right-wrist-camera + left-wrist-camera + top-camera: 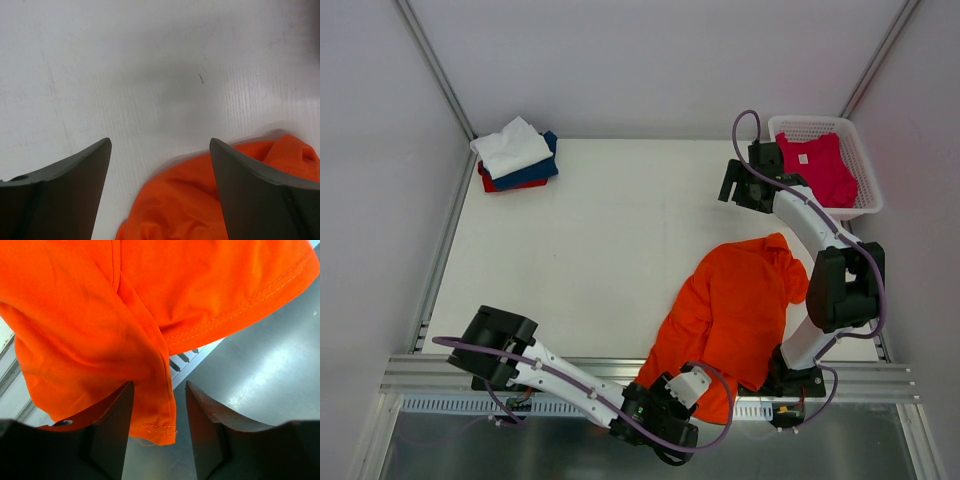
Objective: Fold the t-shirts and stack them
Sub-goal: Move the tshirt to the center of the board
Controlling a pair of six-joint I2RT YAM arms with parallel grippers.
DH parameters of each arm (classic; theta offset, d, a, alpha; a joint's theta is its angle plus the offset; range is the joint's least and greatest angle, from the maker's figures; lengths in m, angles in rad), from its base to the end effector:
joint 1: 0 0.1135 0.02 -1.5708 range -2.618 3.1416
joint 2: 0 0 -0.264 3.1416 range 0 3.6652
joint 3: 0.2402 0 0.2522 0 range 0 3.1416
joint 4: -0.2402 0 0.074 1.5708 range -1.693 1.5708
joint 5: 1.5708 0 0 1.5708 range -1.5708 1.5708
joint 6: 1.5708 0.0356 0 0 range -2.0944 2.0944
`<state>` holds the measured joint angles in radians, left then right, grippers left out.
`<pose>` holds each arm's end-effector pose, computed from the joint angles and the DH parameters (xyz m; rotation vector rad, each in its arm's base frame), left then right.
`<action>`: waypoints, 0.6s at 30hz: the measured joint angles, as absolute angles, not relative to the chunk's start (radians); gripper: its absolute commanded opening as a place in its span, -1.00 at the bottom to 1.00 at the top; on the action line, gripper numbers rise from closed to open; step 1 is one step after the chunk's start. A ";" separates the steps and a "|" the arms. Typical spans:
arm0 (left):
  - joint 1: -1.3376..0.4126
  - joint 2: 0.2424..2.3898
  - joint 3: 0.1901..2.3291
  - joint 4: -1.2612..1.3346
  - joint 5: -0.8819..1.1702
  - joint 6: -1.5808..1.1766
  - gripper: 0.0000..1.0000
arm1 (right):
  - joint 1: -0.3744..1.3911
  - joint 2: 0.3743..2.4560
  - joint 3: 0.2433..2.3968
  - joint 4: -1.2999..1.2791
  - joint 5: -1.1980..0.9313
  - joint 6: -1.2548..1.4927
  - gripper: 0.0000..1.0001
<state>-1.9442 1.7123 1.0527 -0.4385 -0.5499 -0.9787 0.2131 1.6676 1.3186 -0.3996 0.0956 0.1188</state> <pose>-0.1049 -0.3188 0.1793 1.0101 2.2932 -0.5216 0.3686 0.0763 0.2744 -0.0609 2.3151 0.0575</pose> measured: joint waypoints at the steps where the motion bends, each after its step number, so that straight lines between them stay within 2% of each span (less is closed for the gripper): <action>1: -1.944 1.716 1.053 -0.440 -0.545 -0.978 -0.12 | 0.213 1.668 1.319 -0.400 0.093 0.119 0.67; 5: -1.944 1.718 1.053 -0.448 -0.527 -0.978 -0.42 | 0.213 1.668 1.319 -0.399 0.089 0.120 0.67; 10: -1.944 1.722 1.053 -0.451 -0.522 -0.980 -0.51 | 0.213 1.667 1.319 -0.395 0.088 0.124 0.67; 12: -1.944 1.726 1.053 -0.451 -0.522 -0.980 -0.51 | 0.213 1.667 1.318 -0.394 0.086 0.124 0.68; 14: -1.944 1.730 1.053 -0.451 -0.520 -0.980 -0.39 | 0.213 1.667 1.319 -0.393 0.083 0.124 0.67; 18: -1.944 1.736 1.053 -0.453 -0.508 -0.981 -0.38 | 0.213 1.667 1.318 -0.393 0.077 0.124 0.67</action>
<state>-1.9438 1.7355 1.0531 -0.4530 -0.5083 -0.9810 0.2127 1.6672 1.3182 -0.3927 0.0769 0.1242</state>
